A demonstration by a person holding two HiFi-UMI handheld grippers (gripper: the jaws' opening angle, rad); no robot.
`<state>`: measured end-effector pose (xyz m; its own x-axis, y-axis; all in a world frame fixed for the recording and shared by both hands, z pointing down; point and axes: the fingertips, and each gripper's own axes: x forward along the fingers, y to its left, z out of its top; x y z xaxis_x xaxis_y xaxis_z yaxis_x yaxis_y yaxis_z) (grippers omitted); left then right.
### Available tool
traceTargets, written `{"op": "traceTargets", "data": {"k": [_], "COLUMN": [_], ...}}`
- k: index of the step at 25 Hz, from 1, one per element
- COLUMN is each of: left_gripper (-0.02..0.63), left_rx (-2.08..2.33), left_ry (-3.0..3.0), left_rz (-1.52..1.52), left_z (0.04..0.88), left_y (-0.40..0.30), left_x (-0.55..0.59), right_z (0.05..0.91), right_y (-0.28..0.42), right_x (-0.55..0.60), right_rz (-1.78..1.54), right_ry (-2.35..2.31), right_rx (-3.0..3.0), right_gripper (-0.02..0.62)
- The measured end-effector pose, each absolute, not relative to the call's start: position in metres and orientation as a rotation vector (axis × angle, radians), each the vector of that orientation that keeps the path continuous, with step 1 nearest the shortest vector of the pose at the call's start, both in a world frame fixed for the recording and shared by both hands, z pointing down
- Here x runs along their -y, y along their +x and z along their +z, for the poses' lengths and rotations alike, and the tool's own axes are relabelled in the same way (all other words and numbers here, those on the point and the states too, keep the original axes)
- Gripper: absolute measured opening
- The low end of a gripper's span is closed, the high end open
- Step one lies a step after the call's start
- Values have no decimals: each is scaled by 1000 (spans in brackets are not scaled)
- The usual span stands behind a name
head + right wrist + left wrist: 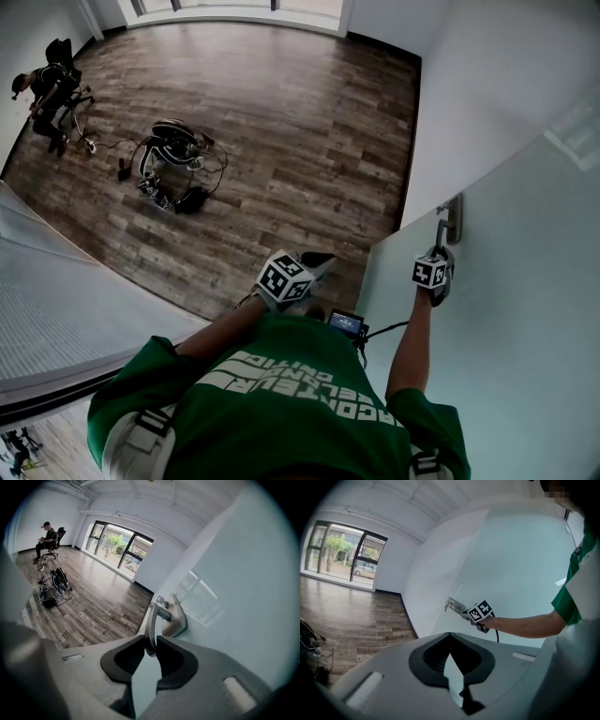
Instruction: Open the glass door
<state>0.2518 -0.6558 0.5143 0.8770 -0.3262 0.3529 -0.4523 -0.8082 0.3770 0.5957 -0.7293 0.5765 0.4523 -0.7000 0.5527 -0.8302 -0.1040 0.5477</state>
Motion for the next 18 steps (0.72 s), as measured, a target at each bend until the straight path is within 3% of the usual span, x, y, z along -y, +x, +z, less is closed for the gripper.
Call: {"op": "traceTargets", "data": {"k": [18], "left_gripper": [15], "left_rx": [544], "left_ry": [2621], "left_rz": [312], "left_z": [506], "left_y": [252], "left_x": [649], "right_z": [571], "right_y": [603], "right_x": [731], "right_rz": [195], "right_ry": [1960], "right_rx": [1371], "right_gripper": [67]}}
